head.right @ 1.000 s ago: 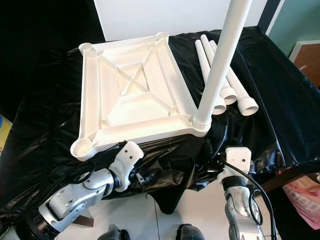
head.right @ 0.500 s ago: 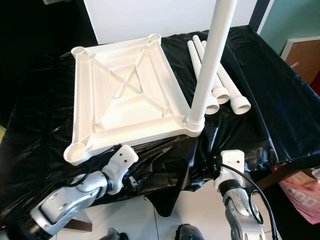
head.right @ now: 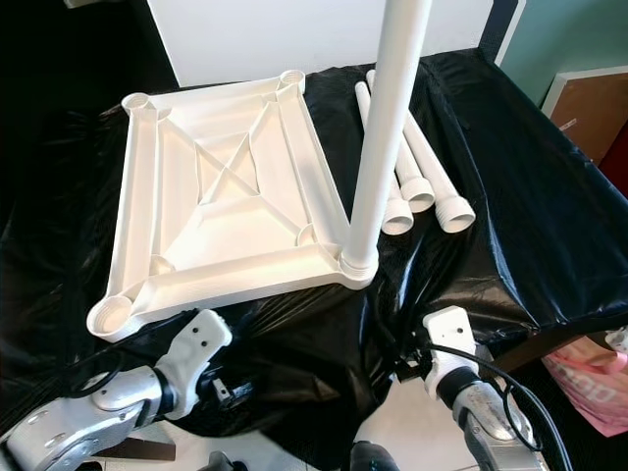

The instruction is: Building children table

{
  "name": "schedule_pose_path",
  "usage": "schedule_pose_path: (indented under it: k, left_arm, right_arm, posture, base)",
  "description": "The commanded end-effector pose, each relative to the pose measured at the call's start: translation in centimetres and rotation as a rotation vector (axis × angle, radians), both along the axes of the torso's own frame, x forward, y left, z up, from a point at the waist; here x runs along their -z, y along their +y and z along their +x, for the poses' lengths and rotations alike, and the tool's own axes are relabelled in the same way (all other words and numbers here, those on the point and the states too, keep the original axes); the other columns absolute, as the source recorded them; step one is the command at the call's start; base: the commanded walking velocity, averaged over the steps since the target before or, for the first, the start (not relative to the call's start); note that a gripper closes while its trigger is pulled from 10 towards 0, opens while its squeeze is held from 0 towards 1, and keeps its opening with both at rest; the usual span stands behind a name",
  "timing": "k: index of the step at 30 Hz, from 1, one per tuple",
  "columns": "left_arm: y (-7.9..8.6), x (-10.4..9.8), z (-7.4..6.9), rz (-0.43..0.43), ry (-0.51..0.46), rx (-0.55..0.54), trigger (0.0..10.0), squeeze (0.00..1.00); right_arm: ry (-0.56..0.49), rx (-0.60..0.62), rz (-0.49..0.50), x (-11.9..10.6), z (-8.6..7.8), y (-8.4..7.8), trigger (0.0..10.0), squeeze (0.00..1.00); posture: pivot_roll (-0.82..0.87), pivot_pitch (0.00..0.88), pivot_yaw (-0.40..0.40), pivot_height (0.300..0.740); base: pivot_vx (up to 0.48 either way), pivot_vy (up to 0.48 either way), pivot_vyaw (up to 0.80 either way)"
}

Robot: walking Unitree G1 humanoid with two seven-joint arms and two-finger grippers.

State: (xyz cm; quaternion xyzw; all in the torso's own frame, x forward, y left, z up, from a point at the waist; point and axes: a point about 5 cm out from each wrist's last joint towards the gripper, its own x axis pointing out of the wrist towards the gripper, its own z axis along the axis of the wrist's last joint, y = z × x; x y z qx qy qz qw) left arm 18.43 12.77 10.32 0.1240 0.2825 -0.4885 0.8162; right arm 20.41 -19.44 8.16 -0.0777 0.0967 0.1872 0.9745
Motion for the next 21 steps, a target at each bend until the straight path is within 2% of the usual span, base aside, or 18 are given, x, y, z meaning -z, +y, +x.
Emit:
schedule_pose_path:
  k: [1, 5, 7, 8, 10, 12, 13, 15, 18, 19, 20, 21]
  left_arm:
    - [2.1, 3.3, -2.0, 0.132, 0.221, -0.042, 10.0, 0.0]
    - [2.8, 3.1, -2.1, 0.147, 0.228, -0.063, 10.0, 0.0]
    - [3.3, 3.4, -2.6, 0.158, 0.265, -0.073, 10.0, 0.0]
    - [3.3, 3.4, -2.6, 0.158, 0.265, -0.073, 10.0, 0.0]
    - [4.2, 3.9, -3.5, 0.189, 0.318, -0.086, 10.0, 0.0]
    - [4.2, 3.9, -3.5, 0.189, 0.318, -0.086, 10.0, 0.0]
    - [4.9, 4.2, -4.3, 0.213, 0.349, -0.083, 10.0, 0.0]
    - [5.1, 4.3, -4.5, 0.217, 0.359, -0.081, 10.0, 0.0]
    - [5.1, 3.9, -4.6, 0.193, 0.354, -0.071, 10.0, 0.0]
    - [4.7, 3.3, -4.3, 0.155, 0.318, -0.059, 10.0, 0.0]
    - [4.0, 2.4, -3.8, 0.075, 0.288, -0.064, 10.0, 0.0]
    - [4.0, 2.4, -3.8, 0.075, 0.288, -0.064, 10.0, 0.0]
  right_arm:
    - [0.138, -0.002, -0.032, 2.2, -1.2, -0.9, 10.0, 0.0]
    - [0.155, -0.003, -0.055, 2.3, -1.4, -1.6, 10.0, 0.0]
    - [0.172, -0.006, -0.068, 2.4, -1.8, -2.2, 10.0, 0.0]
    - [0.172, -0.006, -0.068, 2.4, -1.8, -2.2, 10.0, 0.0]
    - [0.193, -0.056, -0.068, 2.5, -2.4, -2.0, 10.0, 0.0]
    - [0.193, -0.056, -0.068, 2.5, -2.4, -2.0, 10.0, 0.0]
    - [0.202, -0.14, -0.05, 2.4, -2.9, -1.3, 10.0, 0.0]
    - [0.198, -0.174, -0.036, 2.2, -3.1, -1.0, 10.0, 0.0]
    - [0.176, -0.224, -0.013, 1.7, -3.3, -0.6, 10.0, 0.0]
    - [0.155, -0.227, -0.002, 1.5, -3.3, -0.6, 10.0, 0.0]
    - [0.132, -0.216, 0.018, 1.1, -3.1, -0.8, 10.0, 0.0]
    - [0.132, -0.216, 0.018, 1.1, -3.1, -0.8, 10.0, 0.0]
  posture:
    - [-0.09, 0.173, 0.031, 0.74]
    - [-0.08, 0.174, 0.031, 0.74]
    - [-0.08, 0.175, 0.036, 0.74]
    - [-0.08, 0.175, 0.036, 0.74]
    - [-0.09, 0.177, 0.038, 0.74]
    - [-0.09, 0.177, 0.038, 0.74]
    - [-0.09, 0.178, 0.043, 0.74]
    - [-0.09, 0.178, 0.043, 0.74]
    - [-0.09, 0.178, 0.043, 0.74]
    - [-0.08, 0.179, 0.043, 0.74]
    - [-0.08, 0.179, 0.044, 0.74]
    - [-0.08, 0.179, 0.044, 0.74]
  base:
    - [0.0, 0.0, 0.0]
    - [0.0, 0.0, 0.0]
    - [0.0, 0.0, 0.0]
    - [0.0, 0.0, 0.0]
    - [0.0, 0.0, 0.0]
    - [0.0, 0.0, 0.0]
    - [0.0, 0.0, 0.0]
    - [0.0, 0.0, 0.0]
    - [0.0, 0.0, 0.0]
    - [0.0, 0.0, 0.0]
    - [0.0, 0.0, 0.0]
    - [0.0, 0.0, 0.0]
